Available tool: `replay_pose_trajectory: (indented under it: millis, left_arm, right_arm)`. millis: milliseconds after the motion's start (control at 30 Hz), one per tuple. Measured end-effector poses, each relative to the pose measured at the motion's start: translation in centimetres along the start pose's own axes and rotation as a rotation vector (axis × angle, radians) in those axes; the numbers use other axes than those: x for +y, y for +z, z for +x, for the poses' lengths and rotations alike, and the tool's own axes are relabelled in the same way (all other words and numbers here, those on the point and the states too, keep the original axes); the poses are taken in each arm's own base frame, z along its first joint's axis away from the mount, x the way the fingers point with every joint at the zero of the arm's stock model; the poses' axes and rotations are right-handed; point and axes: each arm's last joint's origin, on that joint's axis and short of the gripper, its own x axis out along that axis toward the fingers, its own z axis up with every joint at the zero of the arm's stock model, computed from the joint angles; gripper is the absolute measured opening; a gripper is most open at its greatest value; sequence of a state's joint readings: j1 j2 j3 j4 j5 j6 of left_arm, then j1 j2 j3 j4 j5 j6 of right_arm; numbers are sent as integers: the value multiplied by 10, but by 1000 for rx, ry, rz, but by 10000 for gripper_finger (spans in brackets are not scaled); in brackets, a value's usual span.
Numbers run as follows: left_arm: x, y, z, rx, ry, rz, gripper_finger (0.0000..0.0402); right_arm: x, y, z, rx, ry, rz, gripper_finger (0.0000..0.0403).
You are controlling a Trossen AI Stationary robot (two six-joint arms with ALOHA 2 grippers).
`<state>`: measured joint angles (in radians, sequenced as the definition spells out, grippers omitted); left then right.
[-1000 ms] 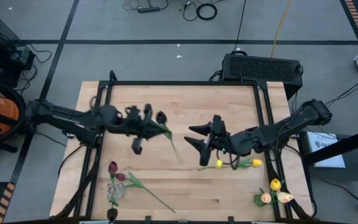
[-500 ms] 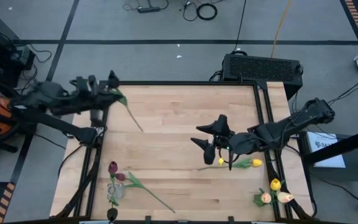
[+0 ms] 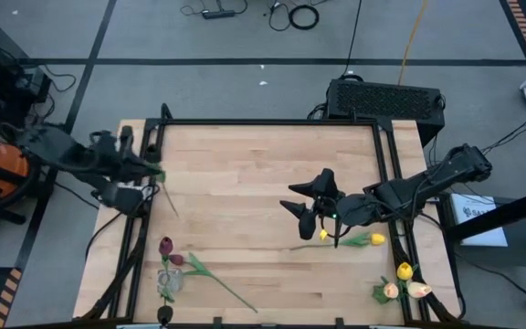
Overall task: Sort flowers into vase by color
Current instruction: Put the black tulip into the transparent vase
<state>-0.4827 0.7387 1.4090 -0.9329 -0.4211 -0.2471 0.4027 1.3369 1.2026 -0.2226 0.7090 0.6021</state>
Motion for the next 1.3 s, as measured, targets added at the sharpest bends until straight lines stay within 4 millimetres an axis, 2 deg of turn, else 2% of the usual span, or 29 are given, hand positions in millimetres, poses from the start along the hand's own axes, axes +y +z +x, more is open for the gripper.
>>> replay_pose_trajectory:
  millis: [233, 433, 633, 767, 1000, 1200, 1300]
  left_arm:
    - [20, -15, -51, -88, -274, 2, 2]
    - [37, -37, -75, -120, -278, 15, 1]
    - [46, -50, -86, -136, -304, 12, 1]
    - [41, -58, -74, -87, -335, 7, 1]
    - [25, -71, -45, 2, -452, -52, 1]
    - [16, -67, -32, -98, -549, -99, 1]
    - [12, -70, -25, -85, -578, -108, 1]
  right_arm:
    - [-3, 2, 2, -6, -13, 71, 238]
    - [-6, 1, 8, -36, -72, 133, 227]
    - [-9, -12, 16, 2, -144, 148, 218]
    - [-14, -24, 19, 82, -201, 76, 211]
    - [-18, -31, 20, 163, -211, 210, 207]
    - [-18, -35, 19, 239, -189, 211, 207]
    - [-21, -39, 18, 291, -198, 194, 207]
